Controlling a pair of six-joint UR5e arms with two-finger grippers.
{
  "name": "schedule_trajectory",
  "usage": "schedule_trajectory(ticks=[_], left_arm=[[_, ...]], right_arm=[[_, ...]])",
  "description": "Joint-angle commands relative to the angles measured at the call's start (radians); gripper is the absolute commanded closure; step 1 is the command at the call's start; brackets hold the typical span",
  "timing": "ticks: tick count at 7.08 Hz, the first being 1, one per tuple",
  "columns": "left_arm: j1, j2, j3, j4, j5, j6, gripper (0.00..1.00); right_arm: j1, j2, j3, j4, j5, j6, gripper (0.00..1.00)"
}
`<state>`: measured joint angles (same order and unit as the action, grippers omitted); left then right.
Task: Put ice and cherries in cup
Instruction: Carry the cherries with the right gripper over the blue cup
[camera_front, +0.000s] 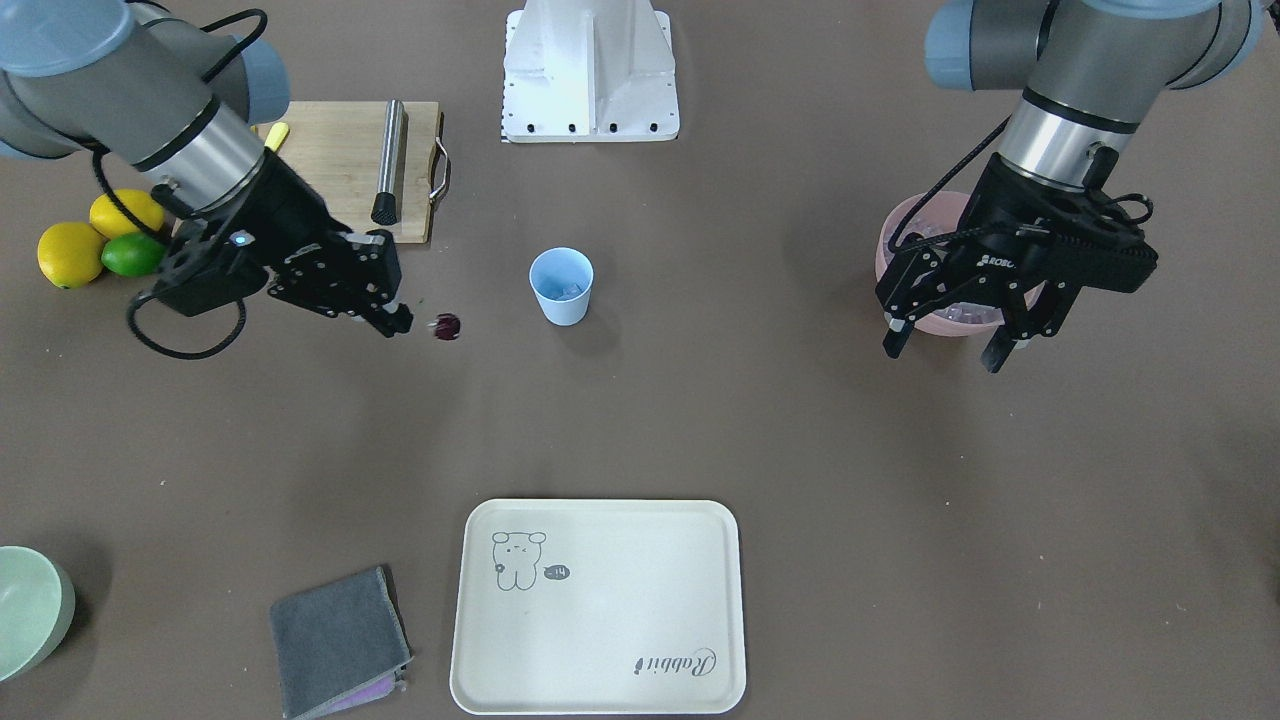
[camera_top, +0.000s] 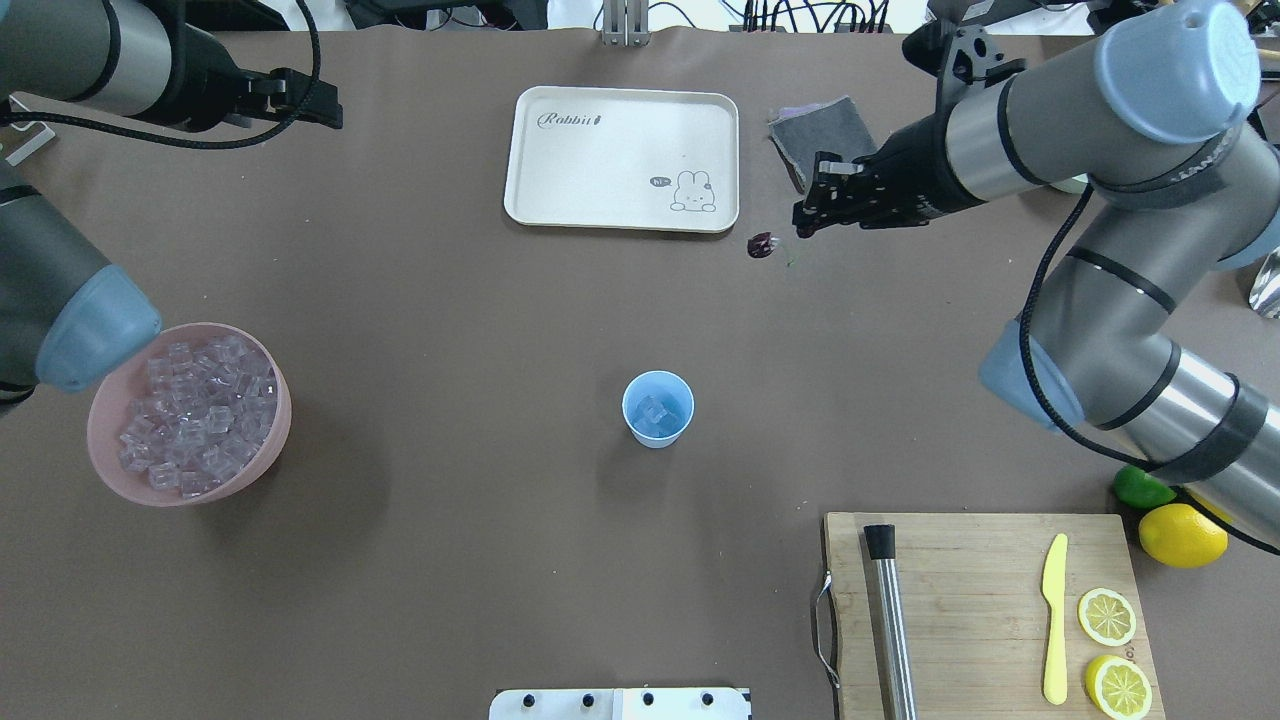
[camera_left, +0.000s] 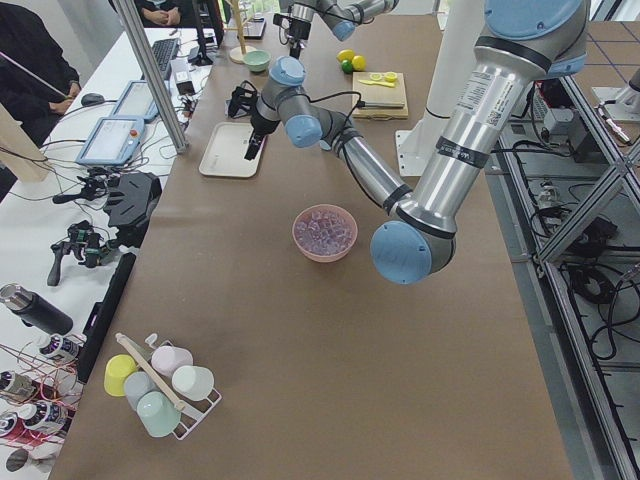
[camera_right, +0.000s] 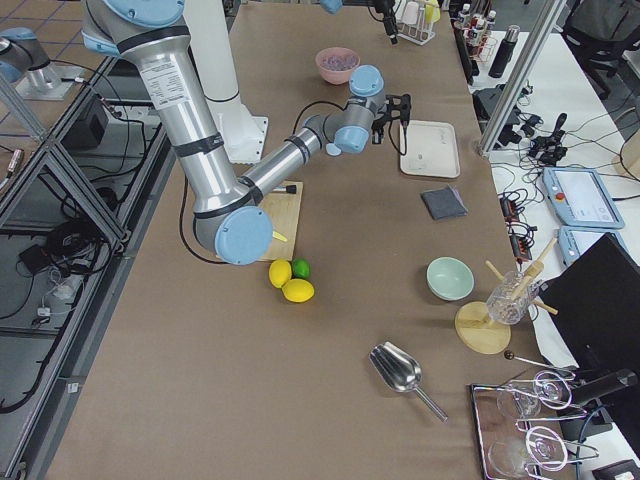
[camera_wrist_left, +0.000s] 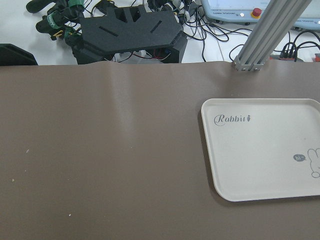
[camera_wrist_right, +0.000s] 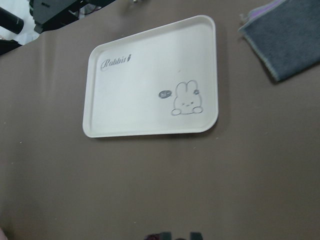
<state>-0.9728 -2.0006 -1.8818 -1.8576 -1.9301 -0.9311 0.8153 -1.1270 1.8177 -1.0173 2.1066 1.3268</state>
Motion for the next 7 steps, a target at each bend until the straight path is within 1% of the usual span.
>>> schedule_trajectory(ticks=[1,2,3,4,6,7], left_arm=[[-0.03,0.013,0.003,0.0,-0.032,0.002,0.02],[-0.037,0.019,0.012,-0.002,-0.047,0.003,0.02],[-0.04,0.02,0.013,-0.002,-0.047,0.046,0.02],[-0.044,0.022,0.016,0.0,-0.049,0.051,0.02],[-0.052,0.02,0.026,0.0,-0.049,0.051,0.02],[-0.05,0.019,0.032,-0.002,-0.049,0.051,0.02]], right_arm=[[-0.175,0.044,0.009,0.0,-0.139,0.018,0.92],[-0.232,0.046,0.014,-0.001,-0.201,0.02,0.92],[-0.276,0.042,0.009,-0.001,-0.256,0.02,0.92],[-0.307,0.041,0.005,-0.003,-0.299,0.02,0.91],[-0.343,0.029,0.003,-0.004,-0.356,0.022,0.89],[-0.34,0.026,0.008,-0.006,-0.355,0.022,0.89]])
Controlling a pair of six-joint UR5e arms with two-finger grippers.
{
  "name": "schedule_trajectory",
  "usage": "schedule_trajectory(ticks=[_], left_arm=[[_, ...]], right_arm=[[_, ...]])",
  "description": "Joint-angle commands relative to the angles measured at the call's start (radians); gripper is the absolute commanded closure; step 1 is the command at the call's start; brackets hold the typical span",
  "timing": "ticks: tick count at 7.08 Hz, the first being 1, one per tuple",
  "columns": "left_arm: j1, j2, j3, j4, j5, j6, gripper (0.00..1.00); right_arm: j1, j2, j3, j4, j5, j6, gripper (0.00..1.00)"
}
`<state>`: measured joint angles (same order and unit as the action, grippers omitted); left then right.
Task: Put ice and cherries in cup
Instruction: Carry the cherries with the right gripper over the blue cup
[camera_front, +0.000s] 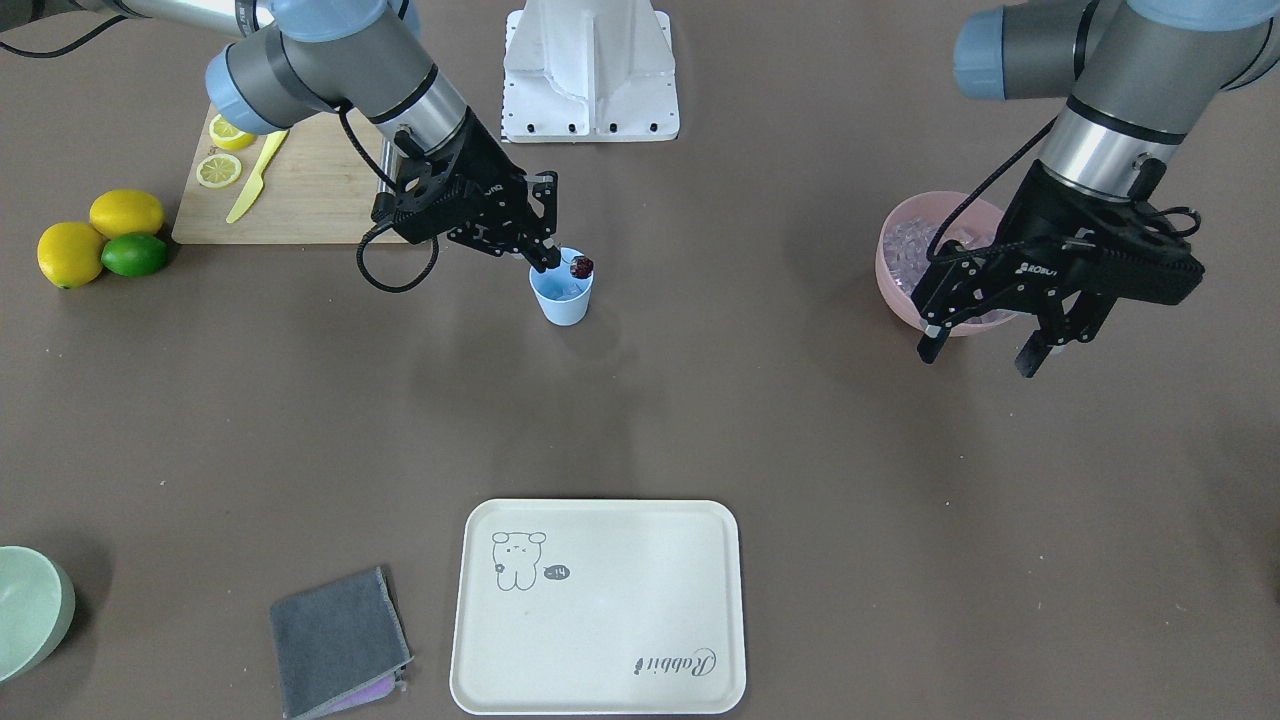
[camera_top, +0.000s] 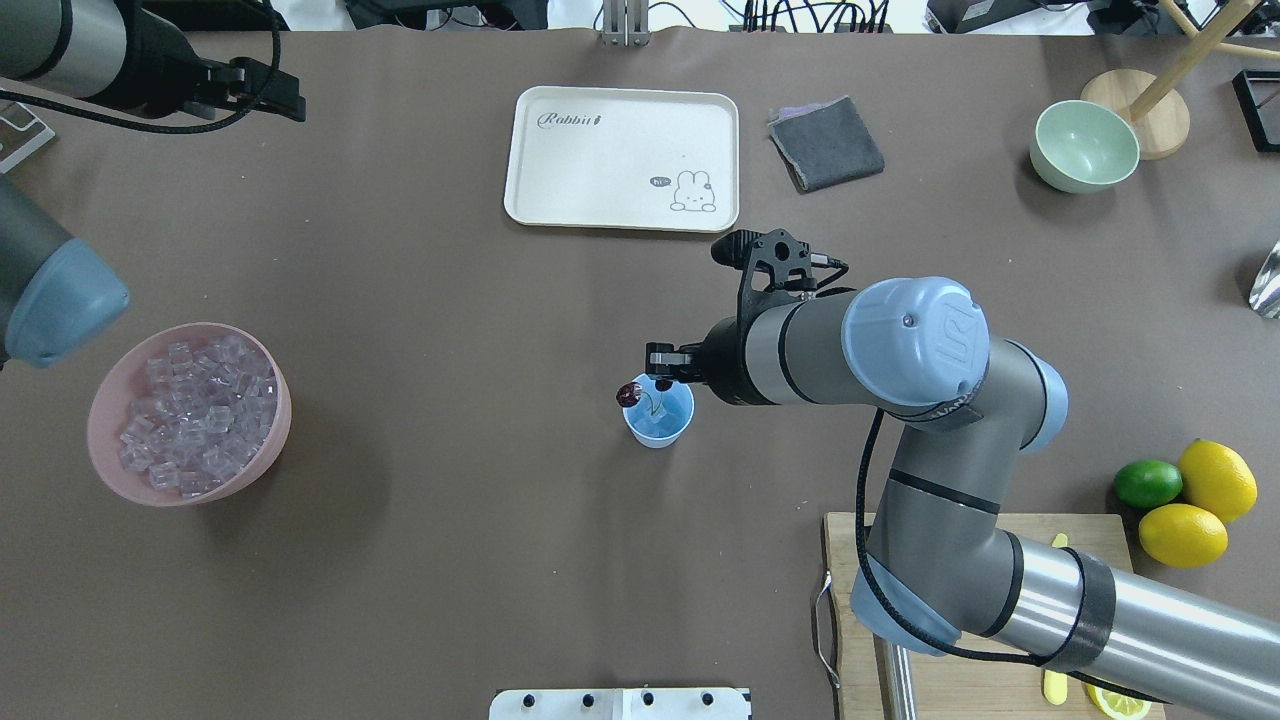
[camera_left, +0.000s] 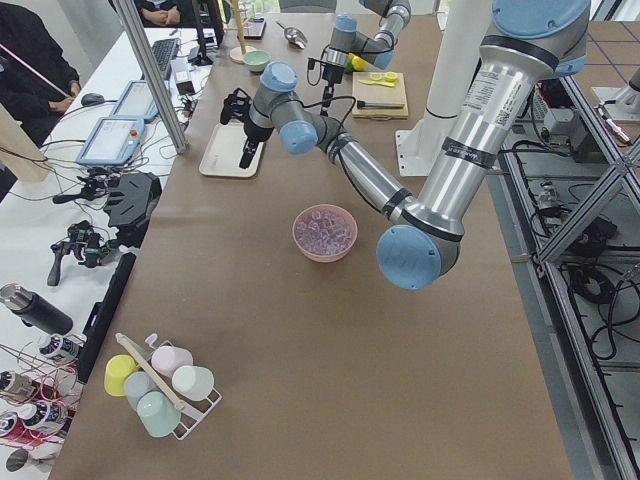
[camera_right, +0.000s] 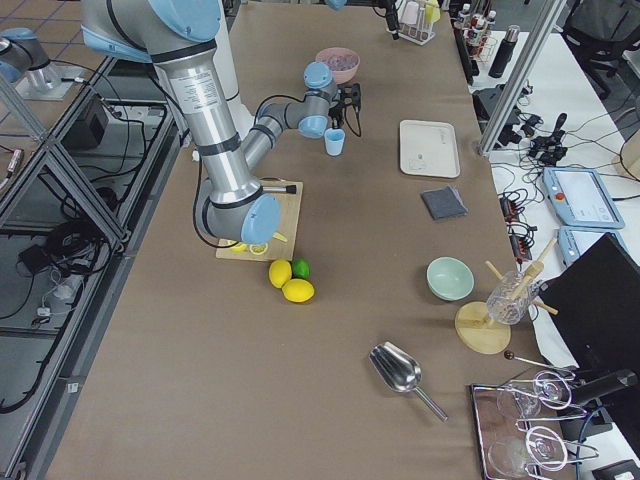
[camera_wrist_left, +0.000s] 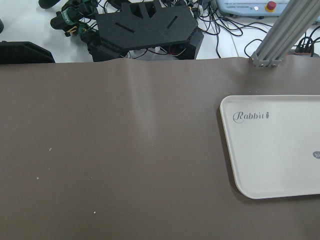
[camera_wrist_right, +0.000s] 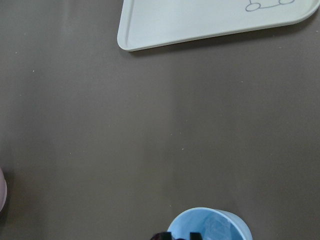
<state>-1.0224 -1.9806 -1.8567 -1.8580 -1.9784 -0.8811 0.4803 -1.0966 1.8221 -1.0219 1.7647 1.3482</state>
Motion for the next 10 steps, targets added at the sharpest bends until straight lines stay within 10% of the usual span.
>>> schedule_trajectory(ticks=[1,5,6,10], left_arm=[[-0.001,-0.003,0.011,-0.001,0.0,0.001,0.02],[-0.002,-0.004,0.013,-0.001,0.0,0.002,0.02],[-0.002,-0.003,0.013,-0.001,0.0,0.002,0.02],[-0.004,-0.004,0.014,-0.003,0.0,0.002,0.02]], right_arm=[[-0.003,-0.014,0.006,-0.001,-0.014,0.0,0.89],[-0.011,-0.046,0.009,0.0,-0.042,0.0,0.81],[-0.028,-0.046,0.009,0.0,-0.057,0.0,0.08],[-0.048,-0.04,0.02,-0.006,-0.084,0.002,0.0]])
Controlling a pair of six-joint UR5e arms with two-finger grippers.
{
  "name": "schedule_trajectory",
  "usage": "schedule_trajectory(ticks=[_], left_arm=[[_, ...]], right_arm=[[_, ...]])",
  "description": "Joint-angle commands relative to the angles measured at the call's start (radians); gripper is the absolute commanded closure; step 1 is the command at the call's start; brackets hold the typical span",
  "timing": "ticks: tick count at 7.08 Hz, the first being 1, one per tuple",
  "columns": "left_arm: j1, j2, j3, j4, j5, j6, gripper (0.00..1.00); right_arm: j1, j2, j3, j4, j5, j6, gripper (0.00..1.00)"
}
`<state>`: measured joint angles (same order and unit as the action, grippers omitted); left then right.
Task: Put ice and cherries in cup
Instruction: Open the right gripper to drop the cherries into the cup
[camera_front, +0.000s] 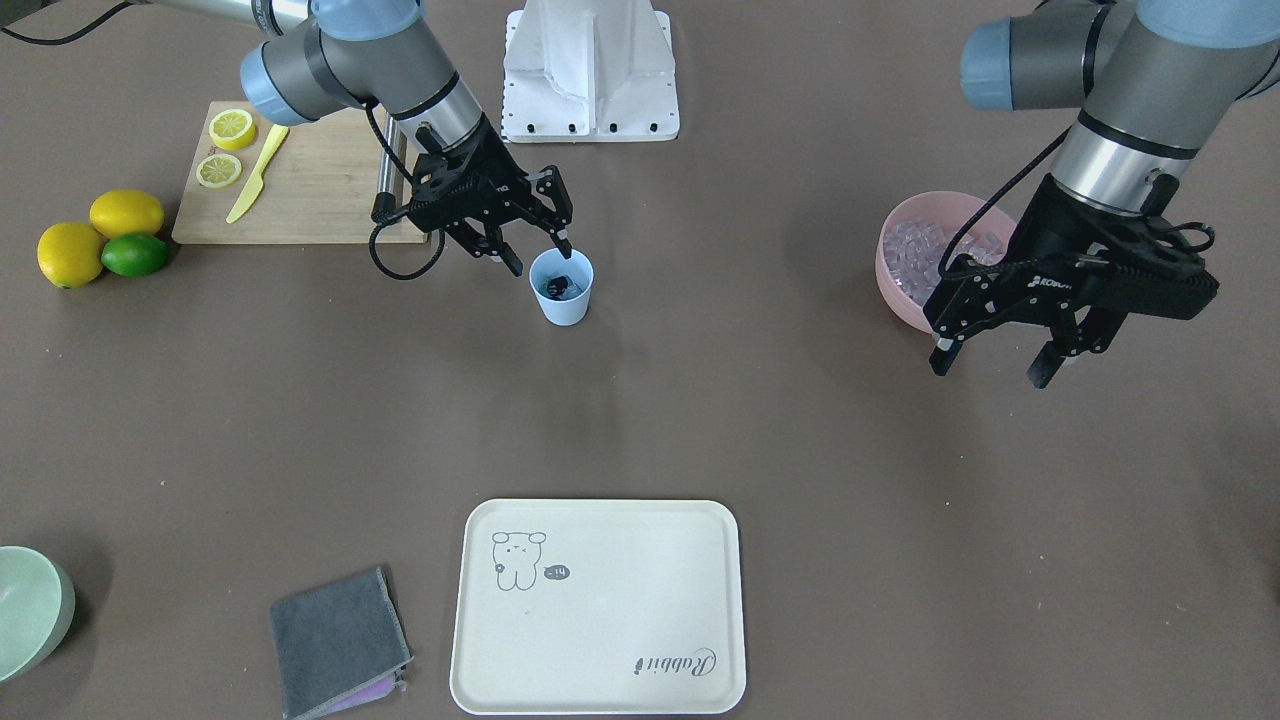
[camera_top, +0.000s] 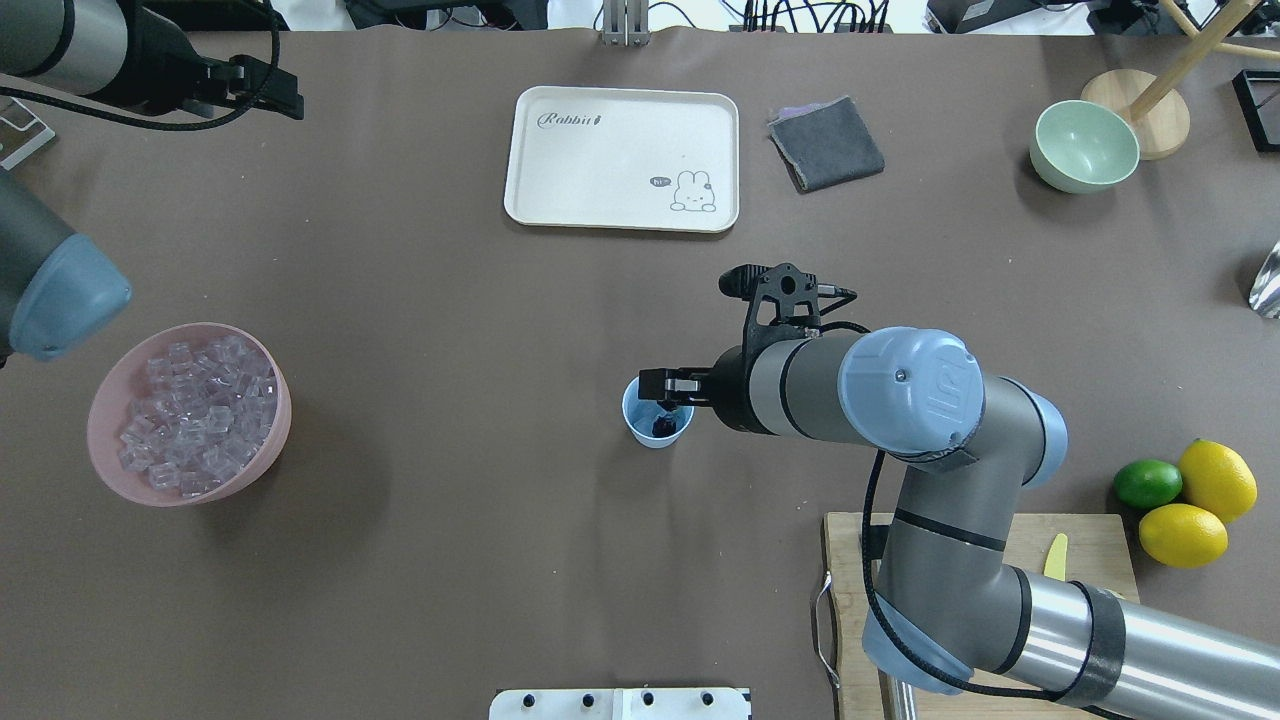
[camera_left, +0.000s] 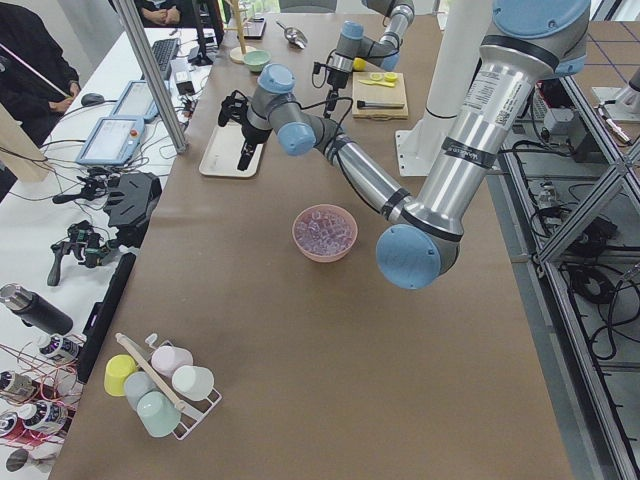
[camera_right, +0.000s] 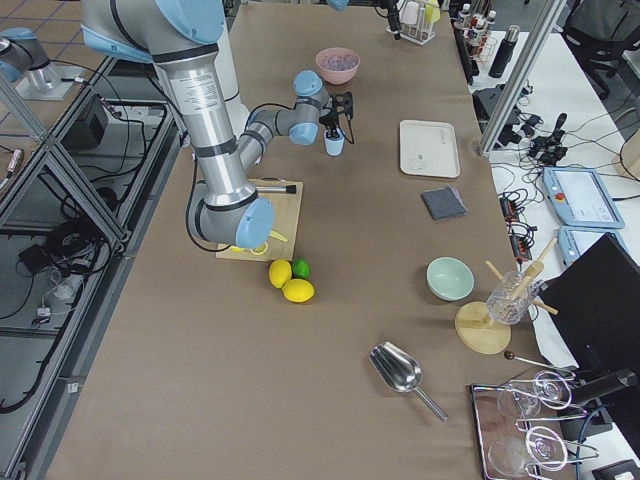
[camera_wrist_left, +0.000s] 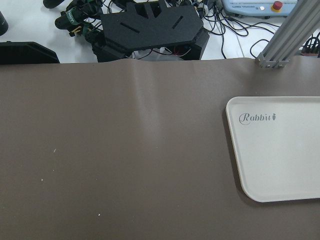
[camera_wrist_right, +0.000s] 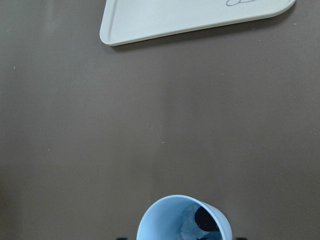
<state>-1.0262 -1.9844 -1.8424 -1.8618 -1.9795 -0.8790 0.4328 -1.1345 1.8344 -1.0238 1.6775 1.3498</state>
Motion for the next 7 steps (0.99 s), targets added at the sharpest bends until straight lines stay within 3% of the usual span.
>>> schedule_trajectory(ticks=[1,5,6,7], left_arm=[[-0.003,-0.004,0.002,0.006,0.001,-0.002,0.02],[-0.046,0.035,0.006,-0.077,0.004,-0.002,0.02],[-0.058,0.036,0.002,-0.086,0.013,-0.008,0.02],[-0.063,0.041,-0.001,-0.086,0.103,-0.011,0.02]], right_arm=[[0.015,-0.004,0.012,-0.01,0.01,-0.001,0.0],[0.353,-0.005,0.028,-0.195,0.449,-0.09,0.0],[0.407,-0.007,0.026,-0.267,0.5,-0.145,0.0],[0.435,-0.01,0.026,-0.333,0.504,-0.191,0.0]])
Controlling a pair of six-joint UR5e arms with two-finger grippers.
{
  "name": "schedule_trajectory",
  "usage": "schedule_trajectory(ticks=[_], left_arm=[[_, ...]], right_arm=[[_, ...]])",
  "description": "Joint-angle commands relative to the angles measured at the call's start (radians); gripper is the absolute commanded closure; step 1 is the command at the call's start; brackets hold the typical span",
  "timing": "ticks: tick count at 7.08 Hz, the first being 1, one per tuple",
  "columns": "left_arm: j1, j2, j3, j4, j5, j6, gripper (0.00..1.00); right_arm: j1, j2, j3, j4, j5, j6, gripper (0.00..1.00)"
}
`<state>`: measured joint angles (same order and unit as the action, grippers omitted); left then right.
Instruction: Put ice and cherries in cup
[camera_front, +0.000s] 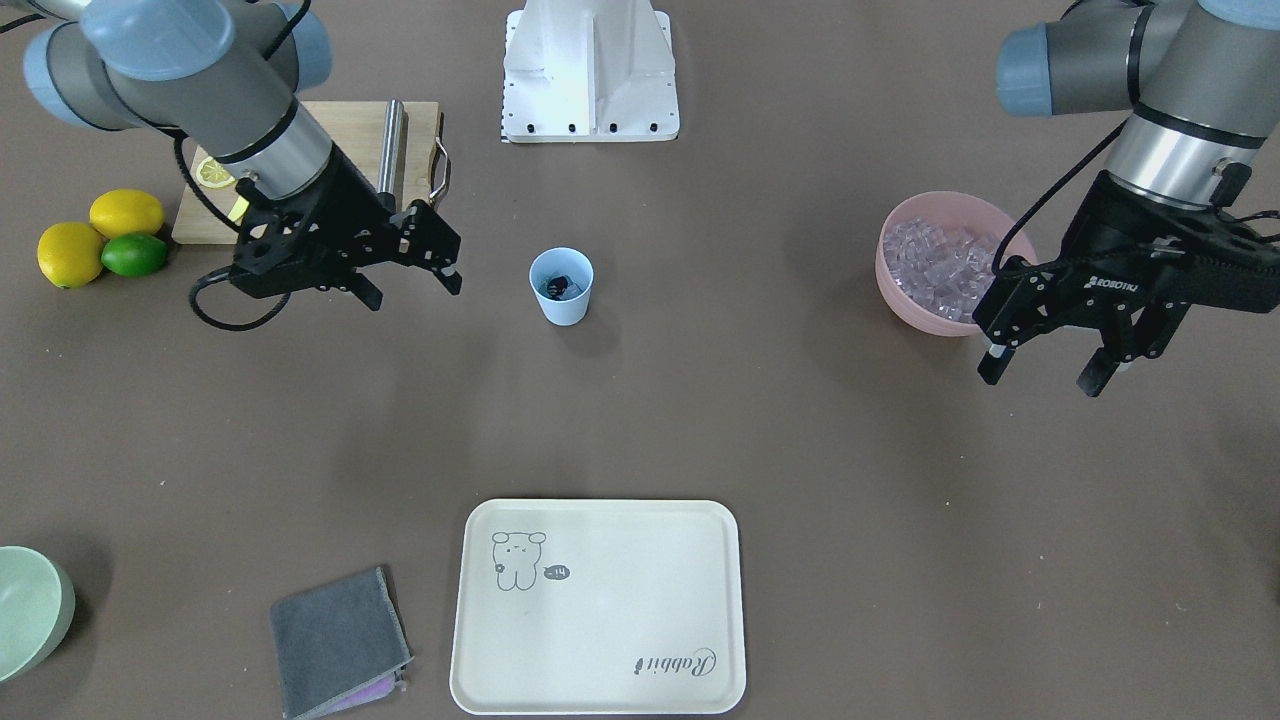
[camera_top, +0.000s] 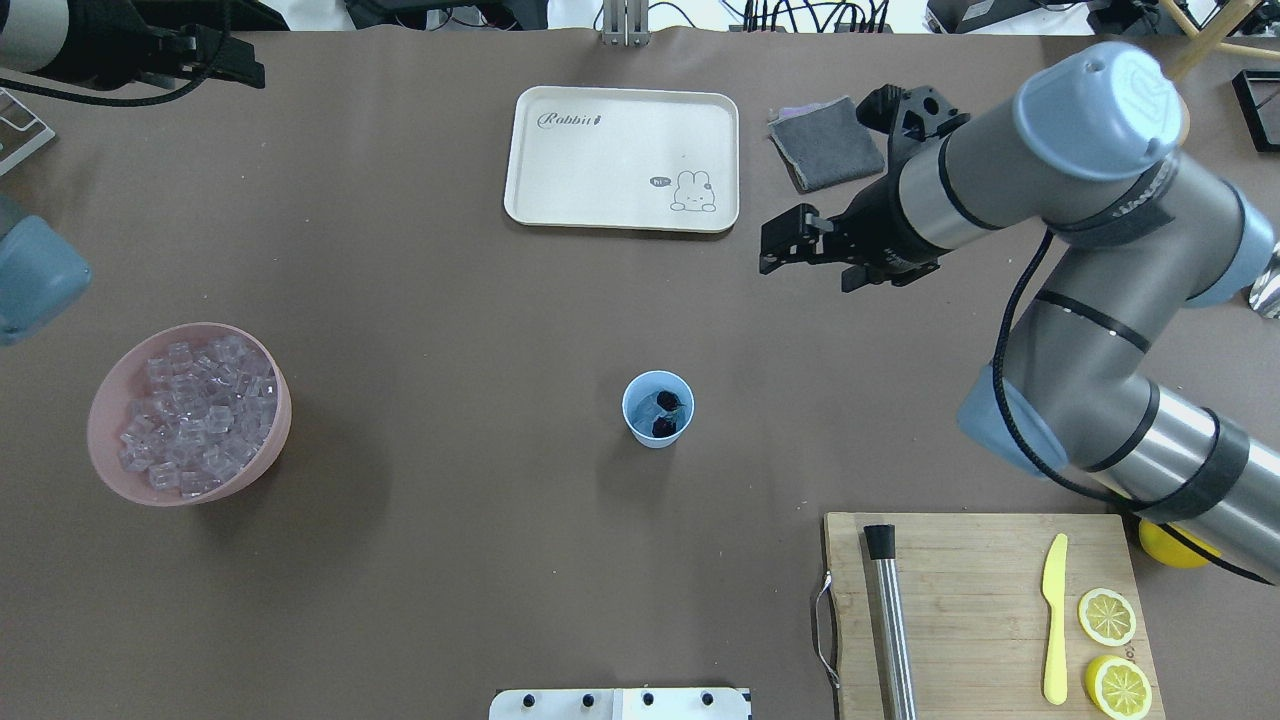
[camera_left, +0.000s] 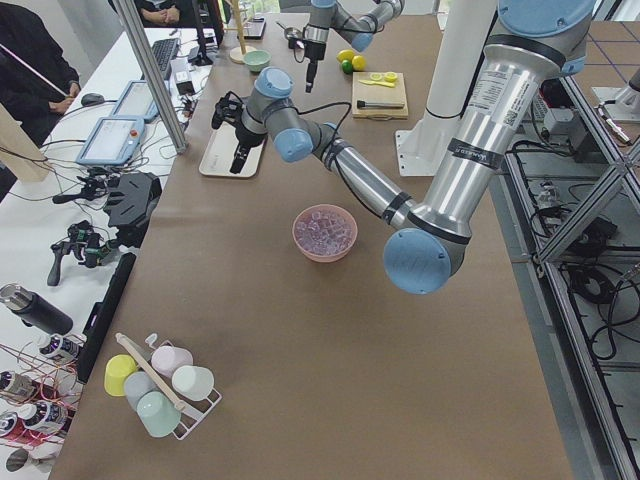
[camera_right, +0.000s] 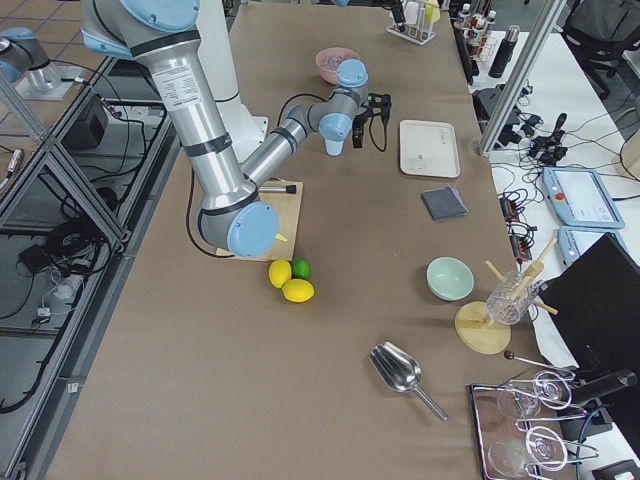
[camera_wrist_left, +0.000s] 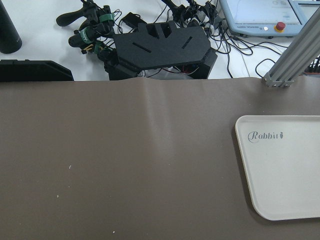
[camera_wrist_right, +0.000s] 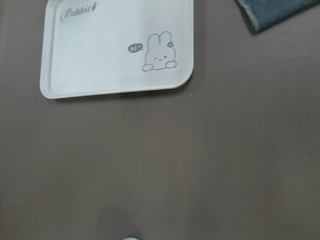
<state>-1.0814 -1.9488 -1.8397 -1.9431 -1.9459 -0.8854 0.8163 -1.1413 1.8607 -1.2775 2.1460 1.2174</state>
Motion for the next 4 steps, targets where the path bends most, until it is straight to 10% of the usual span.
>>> schedule_trajectory(ticks=[1,4], left_arm=[[-0.008,0.007,-0.001,-0.004,0.124,-0.004,0.02],[-0.063,0.004,0.003,0.01,0.114,0.034,0.02]], right_arm=[[0.073,-0.005,-0.001,-0.135,0.031,-0.106,0.0],[0.209,-0.154,0.021,-0.197,0.069,-0.348,0.0]])
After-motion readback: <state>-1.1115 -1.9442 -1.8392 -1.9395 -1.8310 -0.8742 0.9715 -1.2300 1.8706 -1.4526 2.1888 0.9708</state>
